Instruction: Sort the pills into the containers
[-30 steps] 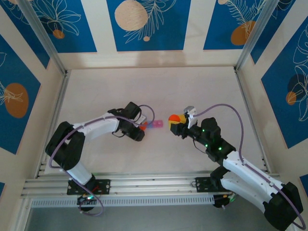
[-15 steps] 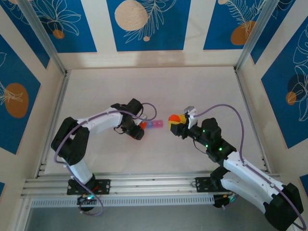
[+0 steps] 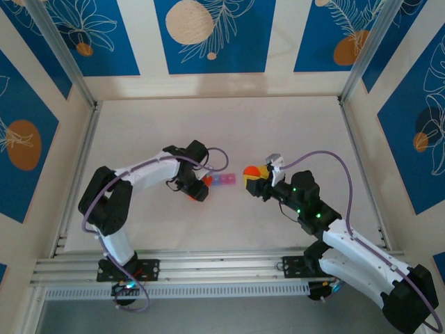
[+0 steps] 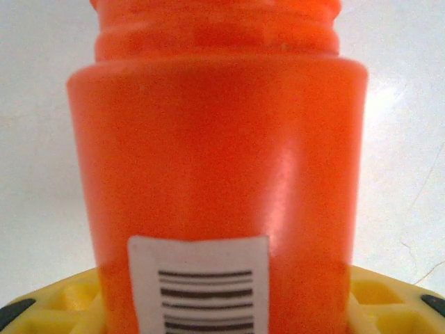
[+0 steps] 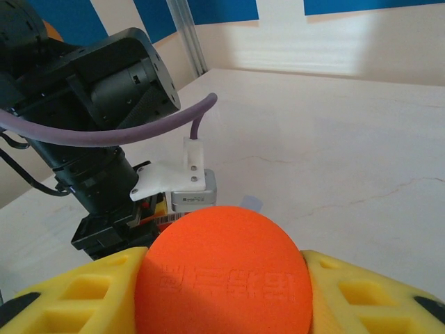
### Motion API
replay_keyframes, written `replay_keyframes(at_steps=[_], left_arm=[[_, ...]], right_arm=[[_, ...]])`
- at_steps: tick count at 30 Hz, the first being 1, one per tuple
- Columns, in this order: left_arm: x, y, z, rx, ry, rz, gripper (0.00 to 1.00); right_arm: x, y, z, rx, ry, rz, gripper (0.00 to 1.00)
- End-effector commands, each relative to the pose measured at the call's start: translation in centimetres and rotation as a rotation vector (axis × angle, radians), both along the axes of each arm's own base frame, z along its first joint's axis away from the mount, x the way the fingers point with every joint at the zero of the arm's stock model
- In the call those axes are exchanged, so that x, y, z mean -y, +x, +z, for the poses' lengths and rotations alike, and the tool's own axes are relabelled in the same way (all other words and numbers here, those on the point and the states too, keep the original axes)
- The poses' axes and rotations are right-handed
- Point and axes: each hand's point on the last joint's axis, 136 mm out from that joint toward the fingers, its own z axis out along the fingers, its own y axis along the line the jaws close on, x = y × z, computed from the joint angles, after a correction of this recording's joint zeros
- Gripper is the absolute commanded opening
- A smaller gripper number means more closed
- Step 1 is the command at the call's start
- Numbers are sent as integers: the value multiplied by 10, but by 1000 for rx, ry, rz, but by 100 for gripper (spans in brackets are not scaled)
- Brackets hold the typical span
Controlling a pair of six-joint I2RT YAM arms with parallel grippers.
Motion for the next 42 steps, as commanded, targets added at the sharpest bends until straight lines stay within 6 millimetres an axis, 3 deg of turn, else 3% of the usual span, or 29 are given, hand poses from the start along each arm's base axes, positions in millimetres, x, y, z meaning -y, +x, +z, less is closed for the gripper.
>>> replay_keyframes(at_steps=[1,42], left_arm=[[-1,5,4,-14,11,-10,0],[-8,5,9,-124,142,-64,0]], right_arm=[[-2,-4,3,2,17,16,0],[-4,-12,9,10,31,44,0]])
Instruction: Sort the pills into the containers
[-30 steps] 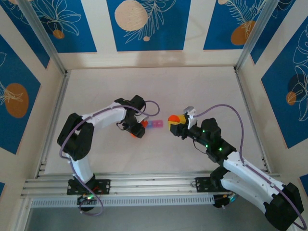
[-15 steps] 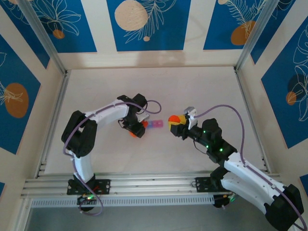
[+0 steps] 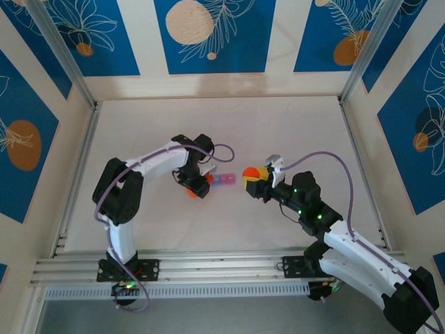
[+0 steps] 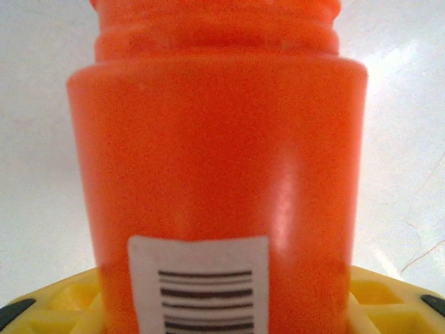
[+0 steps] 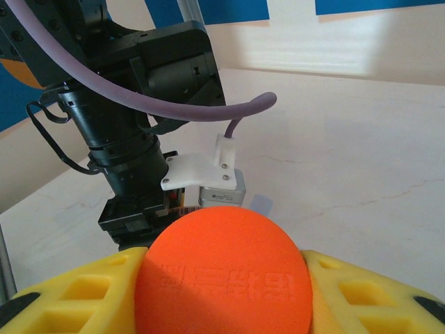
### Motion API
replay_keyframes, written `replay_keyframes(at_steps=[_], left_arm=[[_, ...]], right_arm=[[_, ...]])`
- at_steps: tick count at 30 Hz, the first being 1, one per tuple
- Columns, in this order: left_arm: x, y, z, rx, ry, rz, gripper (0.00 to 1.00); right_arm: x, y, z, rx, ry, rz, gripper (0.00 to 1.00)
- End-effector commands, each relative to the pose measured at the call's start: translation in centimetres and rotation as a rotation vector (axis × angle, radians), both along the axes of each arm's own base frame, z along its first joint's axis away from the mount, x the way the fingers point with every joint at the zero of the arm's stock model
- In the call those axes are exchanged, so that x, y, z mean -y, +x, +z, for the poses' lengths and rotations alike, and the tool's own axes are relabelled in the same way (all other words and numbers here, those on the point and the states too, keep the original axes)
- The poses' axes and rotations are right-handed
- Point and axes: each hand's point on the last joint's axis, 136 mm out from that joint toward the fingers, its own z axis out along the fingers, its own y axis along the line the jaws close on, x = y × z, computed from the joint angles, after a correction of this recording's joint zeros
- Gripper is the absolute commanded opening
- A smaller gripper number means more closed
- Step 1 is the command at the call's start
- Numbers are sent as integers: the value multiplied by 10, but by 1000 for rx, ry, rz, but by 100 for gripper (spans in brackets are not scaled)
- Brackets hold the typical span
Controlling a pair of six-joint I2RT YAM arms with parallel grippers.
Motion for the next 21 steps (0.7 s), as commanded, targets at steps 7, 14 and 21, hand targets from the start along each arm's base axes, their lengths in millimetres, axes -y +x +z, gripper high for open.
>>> replay_keyframes(at_steps=[7,14,21], left_arm=[[-8,1,4,-42,58,-24,0],[-8,3,7,-55,81,-39,0],[-10,4,9,-65,111,-50,0]], right_arm=[[-1,-6,8,15,22,19,0],[-2,-8,8,17,25,25,0],[-2,-10,11,19,30,32,0]])
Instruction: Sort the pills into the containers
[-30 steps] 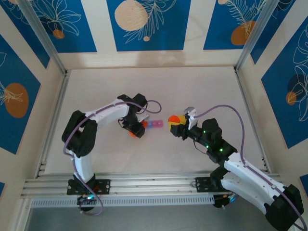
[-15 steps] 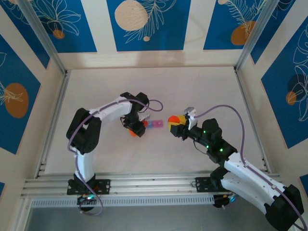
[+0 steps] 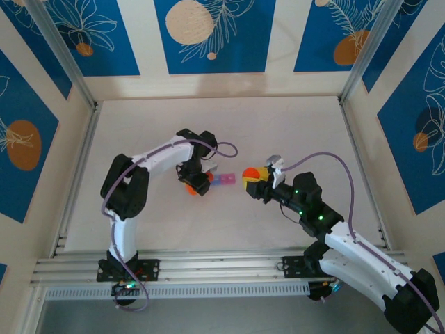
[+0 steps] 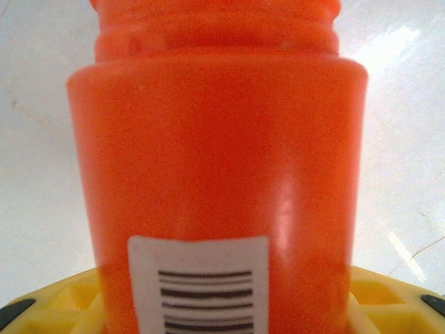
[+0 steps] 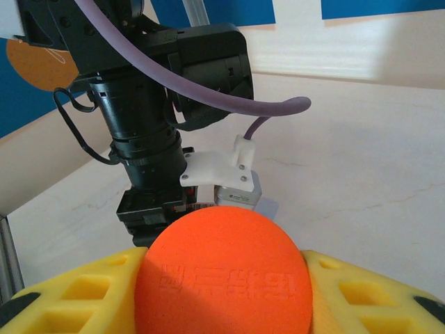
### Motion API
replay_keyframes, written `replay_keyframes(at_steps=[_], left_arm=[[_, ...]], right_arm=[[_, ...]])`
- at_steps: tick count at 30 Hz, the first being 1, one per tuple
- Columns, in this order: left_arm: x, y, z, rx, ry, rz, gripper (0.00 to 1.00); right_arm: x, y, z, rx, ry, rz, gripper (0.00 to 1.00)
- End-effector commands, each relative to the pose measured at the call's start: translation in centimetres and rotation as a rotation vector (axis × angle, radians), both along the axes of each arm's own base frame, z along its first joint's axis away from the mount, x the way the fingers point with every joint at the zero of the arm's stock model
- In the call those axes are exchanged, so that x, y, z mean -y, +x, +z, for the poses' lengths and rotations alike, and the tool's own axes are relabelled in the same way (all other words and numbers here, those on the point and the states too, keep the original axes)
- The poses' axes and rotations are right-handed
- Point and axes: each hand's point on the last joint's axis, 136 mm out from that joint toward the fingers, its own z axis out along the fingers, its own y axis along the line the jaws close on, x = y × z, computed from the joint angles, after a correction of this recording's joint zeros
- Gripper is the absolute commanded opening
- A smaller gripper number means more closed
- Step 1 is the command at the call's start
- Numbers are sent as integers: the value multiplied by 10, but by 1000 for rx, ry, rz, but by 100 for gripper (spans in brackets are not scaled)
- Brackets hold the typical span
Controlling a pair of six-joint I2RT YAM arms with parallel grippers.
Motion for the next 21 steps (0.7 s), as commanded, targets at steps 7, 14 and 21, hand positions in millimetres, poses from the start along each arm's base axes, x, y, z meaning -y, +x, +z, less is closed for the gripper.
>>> replay_keyframes(at_steps=[7,14,21], left_arm=[[-6,0,5,-37,70,-46,0],[-5,0,4,-49,91,-61,0],[-3,1,4,-50,110,-79,0]], right_arm=[[-2,-6,7,10,24,22,0],[-2,-7,8,12,26,26,0],[-2,-7,9,13,29,27,0]])
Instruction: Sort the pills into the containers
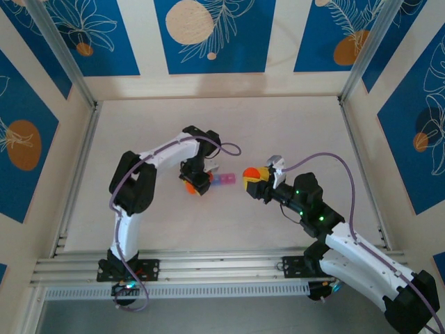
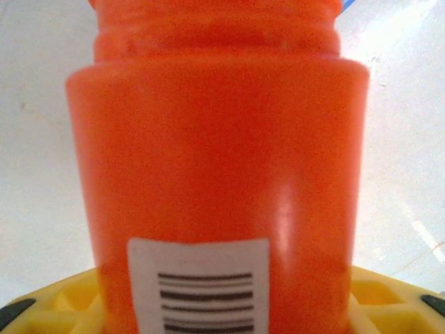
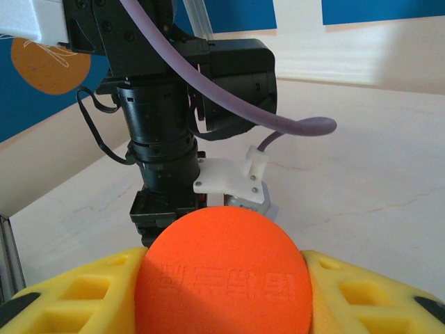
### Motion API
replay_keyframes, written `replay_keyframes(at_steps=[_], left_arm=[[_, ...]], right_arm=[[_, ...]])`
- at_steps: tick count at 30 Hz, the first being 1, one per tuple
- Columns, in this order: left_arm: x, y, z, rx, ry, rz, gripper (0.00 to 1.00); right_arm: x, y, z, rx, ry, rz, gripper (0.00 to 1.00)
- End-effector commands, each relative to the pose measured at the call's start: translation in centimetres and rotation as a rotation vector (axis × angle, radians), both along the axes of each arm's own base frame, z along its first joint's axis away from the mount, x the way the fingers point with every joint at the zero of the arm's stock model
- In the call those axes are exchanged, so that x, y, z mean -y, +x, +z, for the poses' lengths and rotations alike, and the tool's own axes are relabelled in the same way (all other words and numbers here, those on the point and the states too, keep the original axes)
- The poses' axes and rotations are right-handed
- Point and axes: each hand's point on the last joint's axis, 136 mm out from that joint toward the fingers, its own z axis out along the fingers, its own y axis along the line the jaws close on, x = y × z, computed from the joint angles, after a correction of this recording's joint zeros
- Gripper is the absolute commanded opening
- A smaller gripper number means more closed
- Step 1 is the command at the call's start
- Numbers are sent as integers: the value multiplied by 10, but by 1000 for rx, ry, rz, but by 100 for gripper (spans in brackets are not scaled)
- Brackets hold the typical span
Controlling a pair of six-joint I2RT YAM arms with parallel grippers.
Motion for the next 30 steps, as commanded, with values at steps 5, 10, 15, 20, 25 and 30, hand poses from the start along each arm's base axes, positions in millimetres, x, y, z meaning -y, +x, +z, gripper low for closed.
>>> replay_keyframes(at_steps=[5,10,15,20,25,30], left_arm=[[-5,-4,4,-23,55,-47,0],[-7,-4,5,-26,76,-63,0],[-4,-2,9,-27,94,-88,0],[-4,-1,12,-30,128,-123,0],[-5,-1,11,-32,140,-131,0],[-10,-1,14,-27,176,-169,0]], right_arm=[[-3,-6,5,3,22,26,0],[-4,-6,4,1,23,29,0],[-4,-6,5,3,25,28,0],[-4,-6,5,3,24,29,0],[-4,-7,5,2,24,31,0],[-4,-7,4,1,24,32,0]])
